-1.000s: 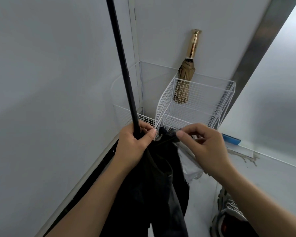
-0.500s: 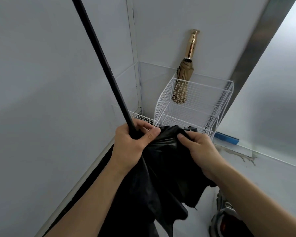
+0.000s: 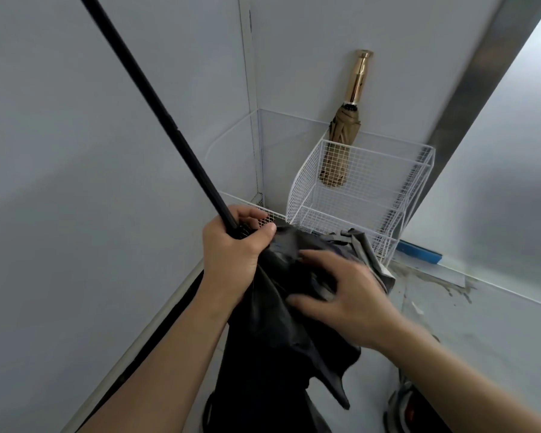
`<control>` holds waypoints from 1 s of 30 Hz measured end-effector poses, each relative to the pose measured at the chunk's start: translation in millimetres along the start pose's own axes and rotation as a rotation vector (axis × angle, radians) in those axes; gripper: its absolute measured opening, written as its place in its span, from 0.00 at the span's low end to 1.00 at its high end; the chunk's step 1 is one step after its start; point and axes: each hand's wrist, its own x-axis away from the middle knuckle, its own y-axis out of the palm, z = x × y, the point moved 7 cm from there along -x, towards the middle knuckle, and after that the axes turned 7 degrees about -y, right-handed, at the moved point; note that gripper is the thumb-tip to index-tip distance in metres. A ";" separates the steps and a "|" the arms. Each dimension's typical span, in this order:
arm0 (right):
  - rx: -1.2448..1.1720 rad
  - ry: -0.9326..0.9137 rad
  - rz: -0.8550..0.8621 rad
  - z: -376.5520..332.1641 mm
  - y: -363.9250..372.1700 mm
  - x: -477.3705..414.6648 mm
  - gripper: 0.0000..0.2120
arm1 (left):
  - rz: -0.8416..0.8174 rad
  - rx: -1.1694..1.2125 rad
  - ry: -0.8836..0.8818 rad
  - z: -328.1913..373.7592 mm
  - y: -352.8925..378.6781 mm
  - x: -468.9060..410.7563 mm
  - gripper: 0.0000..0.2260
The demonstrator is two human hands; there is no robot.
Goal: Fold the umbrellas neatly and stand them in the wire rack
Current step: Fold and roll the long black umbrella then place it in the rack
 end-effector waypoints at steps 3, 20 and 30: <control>0.047 0.101 -0.236 14.8 27.0 -2.7 0.37 | -0.037 0.137 -0.056 0.5 4.3 8.7 0.12; -0.588 0.166 -0.113 15.7 -1.9 -11.1 0.13 | -0.097 0.030 -0.104 -6.9 4.1 6.6 0.05; -0.412 0.082 0.132 7.9 -30.8 -7.6 0.08 | 0.017 -0.267 0.011 -20.7 -1.2 -3.4 0.05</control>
